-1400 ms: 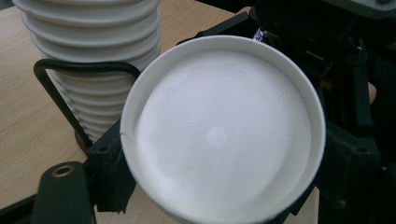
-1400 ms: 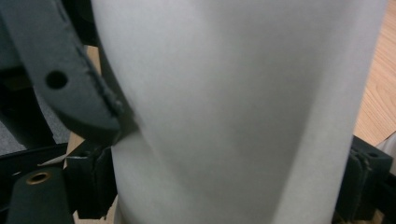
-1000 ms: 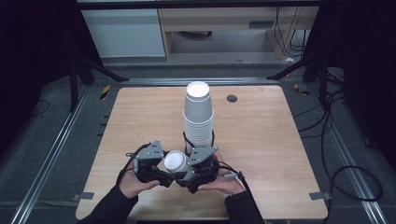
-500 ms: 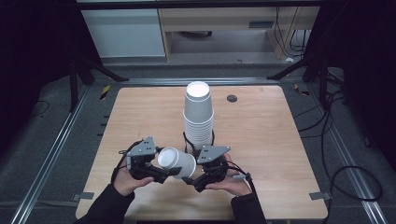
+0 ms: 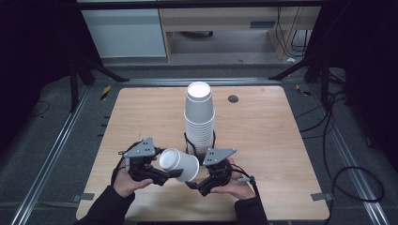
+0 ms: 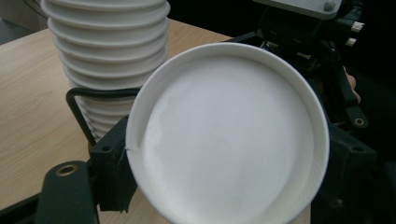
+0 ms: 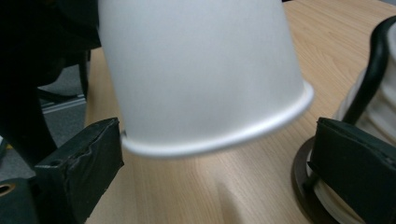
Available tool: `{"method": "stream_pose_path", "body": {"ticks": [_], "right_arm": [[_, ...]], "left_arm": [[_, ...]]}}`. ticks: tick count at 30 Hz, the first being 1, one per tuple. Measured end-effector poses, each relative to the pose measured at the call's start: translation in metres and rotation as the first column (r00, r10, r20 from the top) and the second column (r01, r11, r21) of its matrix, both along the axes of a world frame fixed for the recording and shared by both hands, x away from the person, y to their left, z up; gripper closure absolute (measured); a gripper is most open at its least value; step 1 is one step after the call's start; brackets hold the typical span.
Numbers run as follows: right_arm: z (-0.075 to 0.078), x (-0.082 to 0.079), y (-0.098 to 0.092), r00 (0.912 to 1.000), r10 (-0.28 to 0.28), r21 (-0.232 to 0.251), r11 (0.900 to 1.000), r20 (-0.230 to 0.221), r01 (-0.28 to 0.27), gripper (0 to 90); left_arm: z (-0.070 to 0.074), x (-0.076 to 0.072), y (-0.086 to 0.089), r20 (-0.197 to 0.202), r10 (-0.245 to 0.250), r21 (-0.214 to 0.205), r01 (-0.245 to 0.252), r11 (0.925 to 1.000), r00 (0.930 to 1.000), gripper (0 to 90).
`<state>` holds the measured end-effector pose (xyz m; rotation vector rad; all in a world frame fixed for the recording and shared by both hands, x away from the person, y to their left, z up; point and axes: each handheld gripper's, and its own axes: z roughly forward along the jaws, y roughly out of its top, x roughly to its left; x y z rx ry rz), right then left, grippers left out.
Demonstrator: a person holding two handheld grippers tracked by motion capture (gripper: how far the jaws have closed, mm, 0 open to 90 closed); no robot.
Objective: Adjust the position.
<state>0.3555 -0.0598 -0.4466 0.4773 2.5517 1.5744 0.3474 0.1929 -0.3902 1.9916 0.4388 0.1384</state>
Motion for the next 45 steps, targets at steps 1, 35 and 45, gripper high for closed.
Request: {"method": "stream_pose_path", "body": {"ticks": [1, 35, 45], "right_arm": [[0.0, 0.0, 0.0, 1.0, 0.005, 0.009, 0.9999, -0.003, -0.005, 2.5], [-0.004, 0.0, 0.011, 0.9963, 0.086, 0.046, 0.9953, -0.002, -0.085, 9.1], [-0.003, 0.002, 0.008, 0.9976, 0.069, 0.015, 0.9975, -0.008, -0.068, 9.4]], "left_arm": [[0.0, -0.001, -0.001, 0.001, -0.004, -0.001, 0.004, 1.0, 1.0, 20.4], [-0.004, -0.004, -0.01, 0.003, -0.069, -0.01, 0.069, 0.9976, 0.9976, 20.6], [0.001, -0.004, -0.005, 0.009, -0.039, -0.034, 0.039, 0.9987, 0.9992, 17.1]]}}
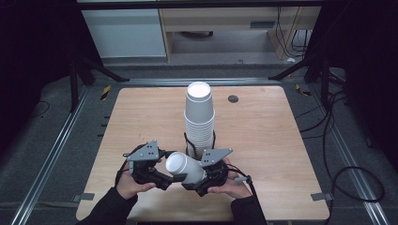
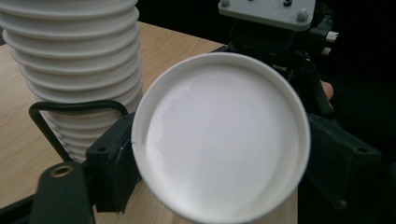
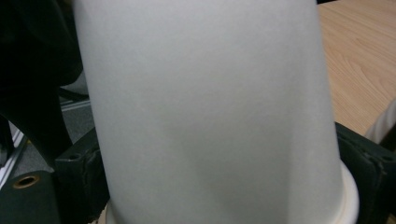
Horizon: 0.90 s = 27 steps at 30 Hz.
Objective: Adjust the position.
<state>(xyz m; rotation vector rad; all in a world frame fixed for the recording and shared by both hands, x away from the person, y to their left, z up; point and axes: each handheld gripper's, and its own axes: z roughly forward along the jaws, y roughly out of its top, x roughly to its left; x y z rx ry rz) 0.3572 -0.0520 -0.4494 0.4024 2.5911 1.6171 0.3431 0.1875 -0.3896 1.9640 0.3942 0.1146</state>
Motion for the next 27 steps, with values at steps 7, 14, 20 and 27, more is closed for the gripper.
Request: {"method": "stream_pose_path", "body": {"ticks": [7, 14, 20, 27], "right_arm": [[0.01, 0.006, -0.007, 0.9983, -0.029, -0.11, 0.9933, 0.05, 0.035, 9.3], [0.021, 0.011, -0.005, 0.9933, -0.023, -0.245, 0.9682, 0.114, 0.05, 9.2], [0.014, 0.011, 0.01, 0.993, 0.032, -0.331, 0.9437, 0.114, 0.008, 9.1], [0.011, 0.009, 0.022, 0.992, 0.054, -0.379, 0.9253, 0.114, -0.006, 9.0]], "left_arm": [[0.006, 0.002, 0.014, -0.004, 0.015, 0.018, -0.015, 0.9997, 0.9999, 14.0], [-0.006, 0.007, 0.01, -0.047, 0.004, 0.089, 0.0, 0.996, 0.9989, 12.8], [-0.015, 0.009, 0.002, -0.076, -0.002, 0.135, 0.012, 0.9908, 0.9971, 12.0], [-0.022, 0.012, -0.003, -0.088, 0.022, 0.182, -0.006, 0.9833, 0.9959, 13.1]]}}
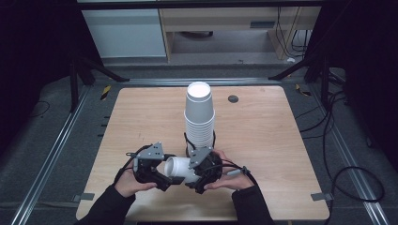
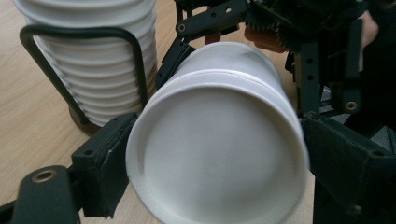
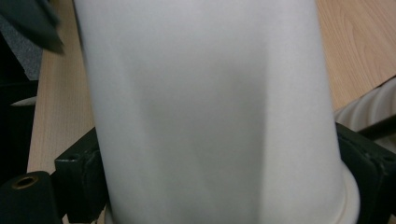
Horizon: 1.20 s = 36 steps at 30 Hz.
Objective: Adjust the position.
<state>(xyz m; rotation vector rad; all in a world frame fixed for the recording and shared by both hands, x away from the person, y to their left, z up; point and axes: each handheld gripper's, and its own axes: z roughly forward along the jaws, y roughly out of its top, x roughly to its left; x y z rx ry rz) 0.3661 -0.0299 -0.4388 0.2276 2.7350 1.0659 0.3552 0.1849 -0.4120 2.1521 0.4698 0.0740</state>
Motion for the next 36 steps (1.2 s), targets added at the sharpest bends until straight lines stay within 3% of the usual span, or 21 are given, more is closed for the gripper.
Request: {"method": "stream_pose_path", "body": {"ticks": [9, 24, 32, 34, 35, 36], "right_arm": [[0.001, -0.001, 0.007, 0.9999, 0.011, -0.008, 0.9999, 0.009, -0.011, 8.9], [0.0, 0.0, 0.006, 0.9999, 0.011, 0.014, 0.9999, 0.003, -0.011, 5.5], [0.013, 0.001, -0.013, 0.9987, -0.05, 0.114, 0.9923, 0.012, 0.049, 3.9], [0.016, 0.001, -0.022, 0.997, -0.077, 0.153, 0.9853, 0.007, 0.075, 3.9], [0.018, 0.001, -0.03, 0.9959, -0.09, 0.203, 0.9751, -0.007, 0.09, 3.9], [0.018, 0.0, -0.033, 0.9954, -0.095, 0.224, 0.97, -0.012, 0.095, 3.9]], "left_arm": [[-0.003, 0.001, -0.001, -0.013, 0.005, 0.009, -0.004, 0.9999, 0.9999, 18.2], [0.002, -0.002, 0.0, 0.01, 0.007, 0.012, -0.008, 0.9999, 0.9999, 20.4], [0.01, 0.003, 0.019, 0.03, 0.031, -0.022, -0.03, 0.9993, 0.9991, 20.4], [0.011, 0.005, 0.025, 0.028, 0.041, -0.044, -0.04, 0.9982, 0.9988, 20.4], [0.011, 0.006, 0.027, 0.03, 0.046, -0.054, -0.044, 0.9976, 0.9985, 20.4], [0.011, 0.006, 0.029, 0.029, 0.047, -0.063, -0.045, 0.997, 0.9984, 20.3]]}}
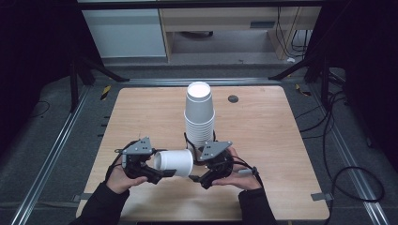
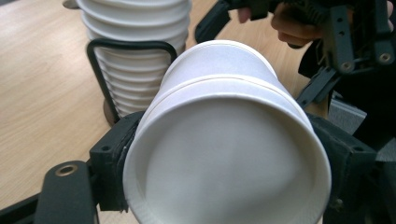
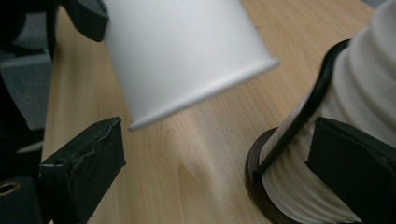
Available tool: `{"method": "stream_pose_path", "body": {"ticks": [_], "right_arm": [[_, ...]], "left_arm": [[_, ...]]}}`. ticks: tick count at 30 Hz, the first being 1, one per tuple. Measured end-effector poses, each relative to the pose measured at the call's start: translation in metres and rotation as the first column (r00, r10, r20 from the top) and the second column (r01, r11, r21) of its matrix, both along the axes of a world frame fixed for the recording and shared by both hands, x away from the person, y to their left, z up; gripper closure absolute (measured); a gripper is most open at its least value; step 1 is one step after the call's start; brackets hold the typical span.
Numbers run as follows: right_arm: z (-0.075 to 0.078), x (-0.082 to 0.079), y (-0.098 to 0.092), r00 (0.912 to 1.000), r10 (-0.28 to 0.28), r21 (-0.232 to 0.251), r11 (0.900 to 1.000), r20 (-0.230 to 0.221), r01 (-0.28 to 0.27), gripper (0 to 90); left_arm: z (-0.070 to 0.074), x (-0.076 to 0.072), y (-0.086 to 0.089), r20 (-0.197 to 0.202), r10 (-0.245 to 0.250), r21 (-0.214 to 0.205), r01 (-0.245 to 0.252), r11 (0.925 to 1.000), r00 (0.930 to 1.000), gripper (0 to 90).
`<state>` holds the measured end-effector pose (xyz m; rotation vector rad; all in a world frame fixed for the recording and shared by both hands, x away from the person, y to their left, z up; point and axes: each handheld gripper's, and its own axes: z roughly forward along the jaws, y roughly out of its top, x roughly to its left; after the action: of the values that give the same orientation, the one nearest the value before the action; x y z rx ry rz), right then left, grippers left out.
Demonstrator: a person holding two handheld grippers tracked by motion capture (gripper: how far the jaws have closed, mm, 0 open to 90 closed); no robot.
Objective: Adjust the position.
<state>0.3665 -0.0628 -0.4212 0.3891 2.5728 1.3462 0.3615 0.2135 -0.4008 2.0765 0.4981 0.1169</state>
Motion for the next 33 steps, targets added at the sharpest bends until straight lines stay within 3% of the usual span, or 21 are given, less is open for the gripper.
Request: {"method": "stream_pose_path", "body": {"ticks": [1, 3, 5, 6, 12, 21, 27, 33], "right_arm": [[0.0, 0.0, 0.0, 1.0, 0.0, 0.0, 1.0, 0.0, 0.0, 3.9], [0.0, -0.001, -0.006, 0.9998, -0.017, 0.047, 0.9988, -0.006, 0.017, 3.8], [-0.003, -0.003, -0.013, 0.9992, -0.032, 0.111, 0.9932, -0.024, 0.035, 3.3], [-0.005, -0.005, -0.018, 0.9987, -0.035, 0.164, 0.9856, -0.038, 0.041, 2.9], [-0.019, -0.012, -0.019, 0.9964, -0.038, 0.245, 0.9679, -0.076, 0.055, 2.2], [-0.032, -0.013, -0.015, 0.9943, 0.015, 0.319, 0.9477, -0.105, 0.02, 3.3], [-0.035, -0.011, -0.013, 0.9925, 0.055, 0.317, 0.9483, -0.109, -0.018, 3.1], [-0.035, -0.011, -0.009, 0.9892, 0.094, 0.302, 0.9517, -0.112, -0.056, 2.9]], "left_arm": [[0.0, 0.0, 0.001, -0.001, 0.001, -0.013, -0.001, 0.9999, 1.0, 20.3], [0.0, 0.001, 0.003, 0.005, 0.003, -0.04, -0.002, 0.9992, 1.0, 20.3], [0.0, 0.001, 0.003, 0.008, -0.001, -0.057, 0.001, 0.9984, 1.0, 20.3], [0.001, 0.001, 0.003, 0.009, -0.007, -0.066, 0.007, 0.9978, 0.9999, 20.2], [0.001, 0.0, 0.0, 0.024, -0.017, -0.12, 0.02, 0.9925, 0.9996, 20.2], [-0.002, -0.005, -0.013, 0.025, -0.078, -0.129, 0.081, 0.9883, 0.9966, 20.2], [-0.005, -0.01, -0.022, 0.014, -0.129, -0.116, 0.13, 0.9847, 0.9915, 20.3], [-0.006, -0.011, -0.025, 0.01, -0.147, -0.108, 0.147, 0.9833, 0.9891, 20.4]]}}
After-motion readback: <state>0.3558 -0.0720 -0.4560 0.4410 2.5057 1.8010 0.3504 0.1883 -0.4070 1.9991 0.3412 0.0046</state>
